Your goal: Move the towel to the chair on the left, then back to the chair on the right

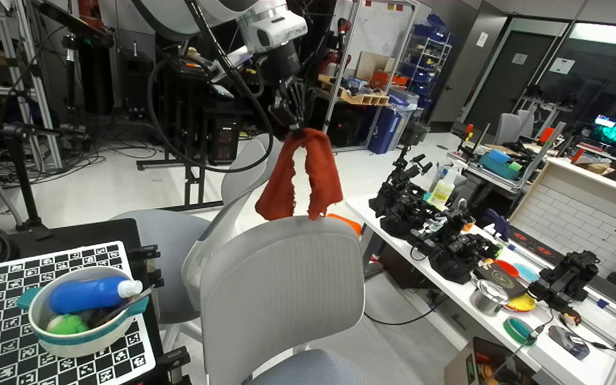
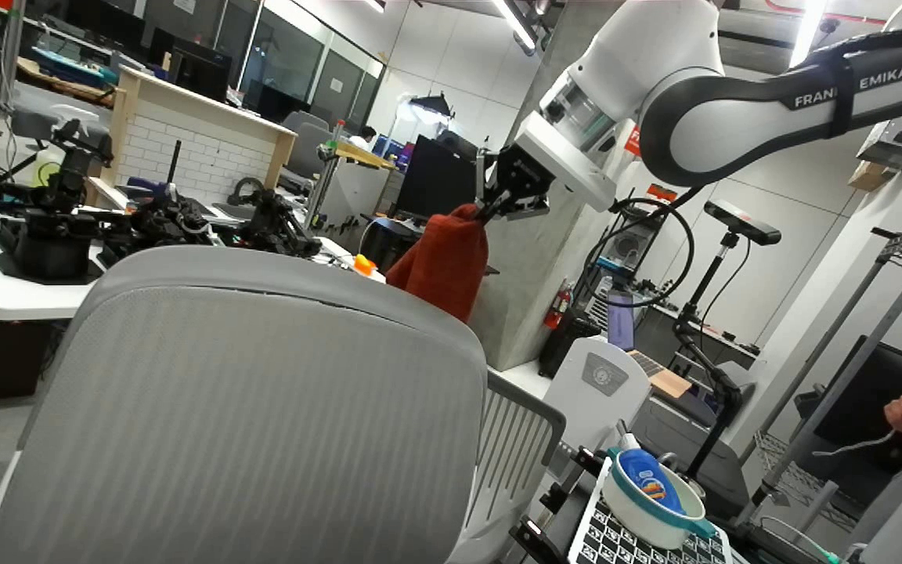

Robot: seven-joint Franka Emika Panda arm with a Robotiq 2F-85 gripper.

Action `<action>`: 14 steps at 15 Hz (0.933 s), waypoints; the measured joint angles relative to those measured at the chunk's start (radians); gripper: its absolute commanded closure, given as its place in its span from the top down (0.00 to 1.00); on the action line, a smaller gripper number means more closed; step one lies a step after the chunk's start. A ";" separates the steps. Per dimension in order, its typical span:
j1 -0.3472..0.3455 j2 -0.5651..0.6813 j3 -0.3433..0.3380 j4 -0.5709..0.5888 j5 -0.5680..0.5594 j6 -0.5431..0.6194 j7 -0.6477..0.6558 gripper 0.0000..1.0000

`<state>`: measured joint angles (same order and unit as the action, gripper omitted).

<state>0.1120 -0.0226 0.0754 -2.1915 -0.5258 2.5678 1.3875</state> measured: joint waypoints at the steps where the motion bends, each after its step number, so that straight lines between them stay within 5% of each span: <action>1: -0.001 0.000 0.000 0.000 -0.002 0.000 0.001 0.02; 14: -0.054 0.016 -0.012 -0.021 -0.058 -0.036 0.060 0.02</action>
<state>0.0579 -0.0061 0.0635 -2.2121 -0.5840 2.5322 1.4471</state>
